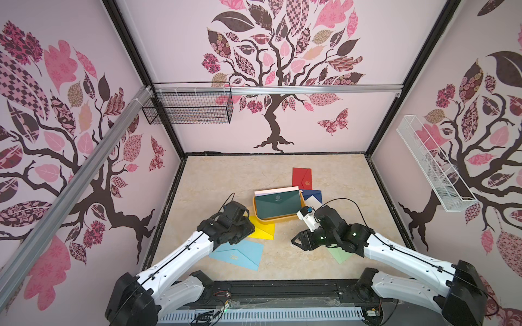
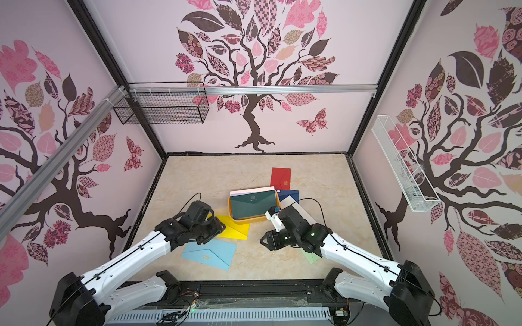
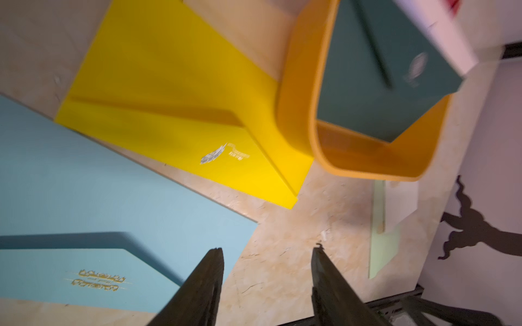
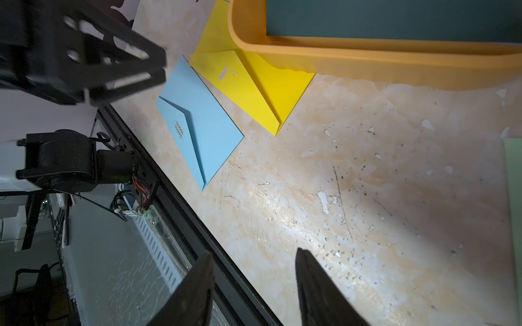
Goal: Put the sealed envelopes into the storage box
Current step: Move the envelope to the center of the board.
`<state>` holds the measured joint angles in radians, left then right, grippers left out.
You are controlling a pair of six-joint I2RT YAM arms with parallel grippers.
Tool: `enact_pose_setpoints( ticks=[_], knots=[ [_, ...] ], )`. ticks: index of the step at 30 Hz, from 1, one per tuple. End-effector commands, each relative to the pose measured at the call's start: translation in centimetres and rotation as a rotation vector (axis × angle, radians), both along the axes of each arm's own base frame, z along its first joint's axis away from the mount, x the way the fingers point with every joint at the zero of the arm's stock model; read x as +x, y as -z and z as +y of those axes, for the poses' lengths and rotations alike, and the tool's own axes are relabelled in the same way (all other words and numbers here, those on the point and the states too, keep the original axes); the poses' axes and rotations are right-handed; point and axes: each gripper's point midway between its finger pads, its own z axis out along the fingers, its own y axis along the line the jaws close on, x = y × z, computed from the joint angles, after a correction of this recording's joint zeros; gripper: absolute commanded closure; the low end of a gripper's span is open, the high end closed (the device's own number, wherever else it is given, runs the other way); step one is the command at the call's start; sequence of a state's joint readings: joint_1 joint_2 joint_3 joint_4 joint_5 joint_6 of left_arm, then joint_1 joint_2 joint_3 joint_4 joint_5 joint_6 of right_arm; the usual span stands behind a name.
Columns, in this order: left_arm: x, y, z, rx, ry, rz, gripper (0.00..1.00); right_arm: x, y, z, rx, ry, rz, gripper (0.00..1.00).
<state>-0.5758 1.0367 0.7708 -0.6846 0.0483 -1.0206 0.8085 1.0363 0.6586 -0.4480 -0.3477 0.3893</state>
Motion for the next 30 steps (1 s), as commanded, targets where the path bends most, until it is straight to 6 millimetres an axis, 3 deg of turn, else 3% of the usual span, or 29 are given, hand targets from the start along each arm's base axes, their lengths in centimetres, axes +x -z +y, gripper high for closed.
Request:
enact_pose_setpoints(
  ticks=[1, 6, 12, 16, 21, 26, 30],
  knots=[
    [-1.3, 2.3, 5.5, 0.195, -0.026, 0.071, 0.47, -0.9, 1.0, -0.4, 0.006, 0.054, 0.096, 0.48],
    [-2.8, 6.0, 10.5, 0.362, -0.161, 0.181, 0.55, -2.1, 2.9, 1.7, 0.105, 0.087, 0.269, 0.48],
    [-3.6, 7.1, 13.0, 0.457, -0.272, 0.195, 0.55, -2.1, 5.5, 4.7, 0.066, 0.115, 0.269, 0.47],
    [-4.2, 9.3, 12.4, 0.429, -0.265, 0.255, 0.56, -1.4, 7.1, 7.2, 0.045, 0.143, 0.32, 0.48],
    [-4.2, 11.6, 11.0, 0.372, -0.232, 0.303, 0.56, 0.0, 8.5, 8.4, 0.023, 0.204, 0.335, 0.49],
    [-5.2, 13.3, 9.5, 0.295, -0.206, 0.345, 0.57, 1.1, 8.6, 8.2, -0.004, 0.251, 0.295, 0.49],
    [-6.0, 13.5, 7.6, 0.246, -0.181, 0.326, 0.56, 1.0, 9.4, 7.6, -0.034, 0.261, 0.299, 0.49]
  ],
)
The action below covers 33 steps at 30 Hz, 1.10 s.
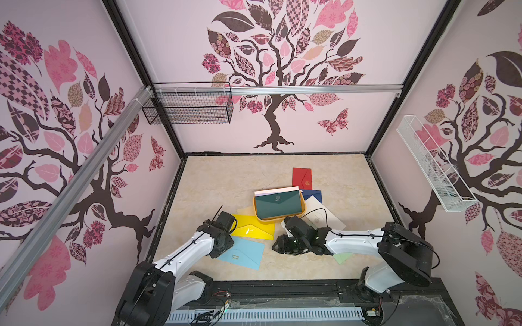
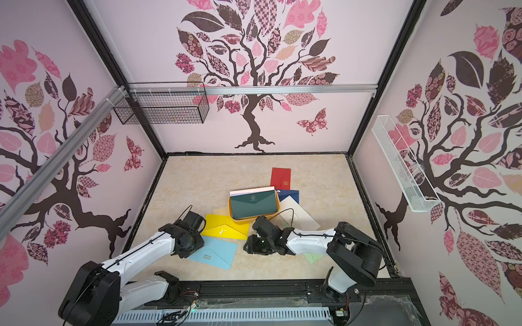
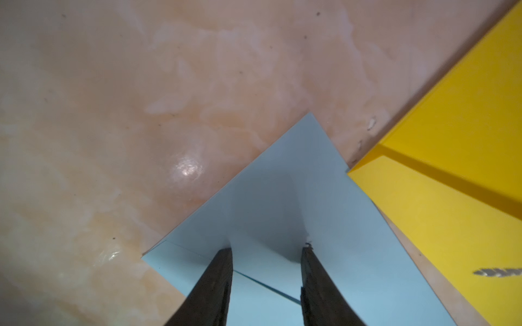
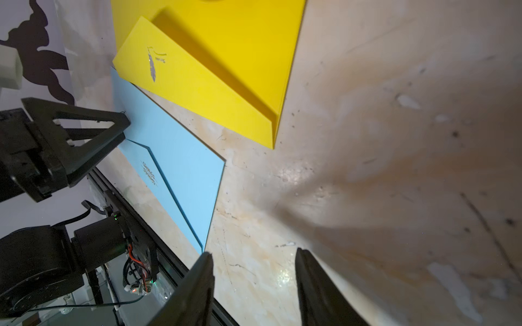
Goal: Put the sealed envelopes into the storage box
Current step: Move the envelope to the center of the board.
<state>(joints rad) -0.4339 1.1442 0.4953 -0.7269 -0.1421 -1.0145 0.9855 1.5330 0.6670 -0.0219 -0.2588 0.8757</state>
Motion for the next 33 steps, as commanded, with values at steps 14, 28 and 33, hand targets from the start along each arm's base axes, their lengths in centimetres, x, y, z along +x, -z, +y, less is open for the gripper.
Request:
enact_pose_setpoints(
  ticks=[14, 28, 33],
  knots=[
    [-0.6, -2.8, -9.9, -0.184, 0.23, -0.062, 0.54, 2.4, 1.2, -6.6, -0.074, 0.136, -0.007, 0.49],
    [1.2, -3.0, -10.1, -0.171, 0.348, -0.168, 0.56, 4.8, 0.2, -6.8, -0.07, 0.137, -0.025, 0.48],
    [1.8, -2.6, -11.4, -0.197, 0.391, -0.168, 0.56, 4.4, 0.9, -7.3, -0.082, 0.137, -0.018, 0.48]
  ],
)
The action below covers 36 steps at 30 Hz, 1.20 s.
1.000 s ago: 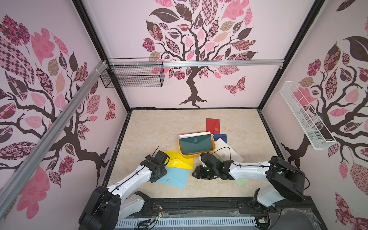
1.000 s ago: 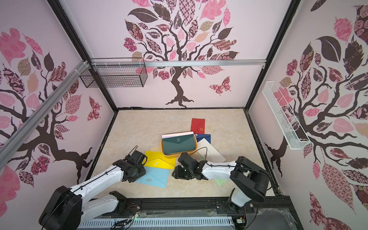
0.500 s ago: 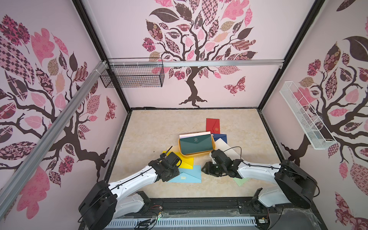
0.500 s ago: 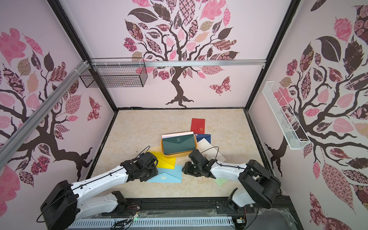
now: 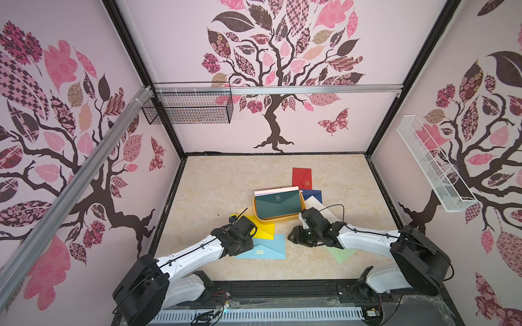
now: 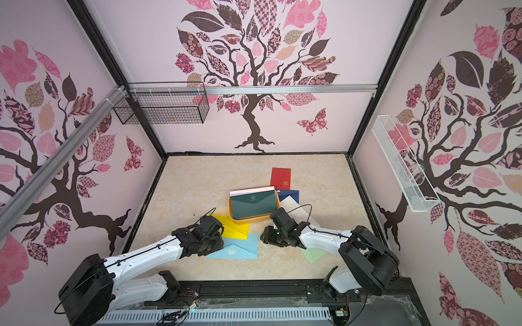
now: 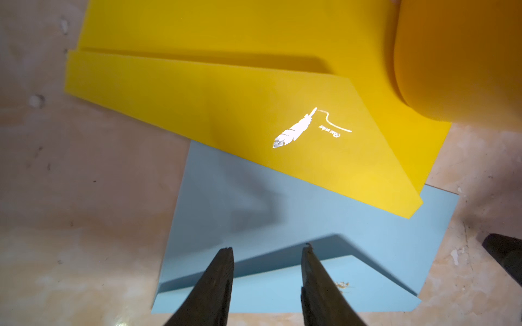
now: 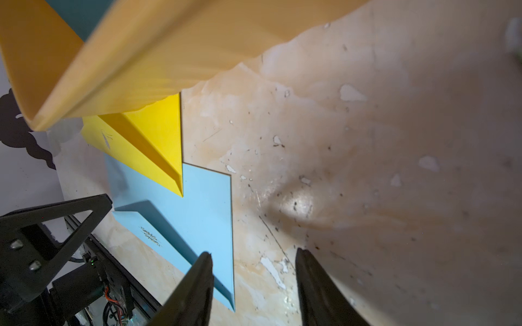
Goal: Put the sealed envelopes into the storage box
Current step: Move the envelope to the center of the board.
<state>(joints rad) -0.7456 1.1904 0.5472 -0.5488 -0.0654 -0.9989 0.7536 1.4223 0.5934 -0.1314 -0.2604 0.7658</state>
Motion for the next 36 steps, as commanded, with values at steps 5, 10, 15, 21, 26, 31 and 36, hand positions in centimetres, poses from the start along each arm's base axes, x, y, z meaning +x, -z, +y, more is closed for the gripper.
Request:
enact_pose_setpoints(
  ticks=[5, 10, 15, 21, 26, 31, 36],
  knots=[
    [0.7, 1.2, -1.9, -0.05, 0.054, 0.005, 0.56, -0.4, 0.8, -0.5, -0.019, -0.013, 0.012, 0.48],
    [-1.1, 2.4, -4.2, -0.072, 0.113, 0.045, 0.57, -0.3, 1.0, -1.4, -0.041, -0.008, 0.009, 0.48],
    [-2.8, 2.6, -6.8, -0.064, 0.182, 0.053, 0.57, 0.9, 0.9, -3.6, -0.027, 0.041, 0.02, 0.48],
    [-3.0, 2.4, -7.7, -0.052, 0.211, 0.046, 0.57, 1.3, 0.6, -5.5, -0.061, 0.059, -0.001, 0.48],
    [-2.8, 2.5, -7.4, -0.036, 0.203, 0.042, 0.57, 1.3, 1.2, -4.5, -0.009, 0.043, 0.047, 0.49],
    [-2.9, 2.8, -7.4, -0.043, 0.195, 0.047, 0.57, 0.0, 2.1, -2.7, 0.076, 0.003, 0.121, 0.5],
    [-3.0, 3.0, -7.2, -0.042, 0.192, 0.045, 0.57, -0.6, 2.5, -2.5, 0.088, -0.009, 0.141, 0.5]
  ],
)
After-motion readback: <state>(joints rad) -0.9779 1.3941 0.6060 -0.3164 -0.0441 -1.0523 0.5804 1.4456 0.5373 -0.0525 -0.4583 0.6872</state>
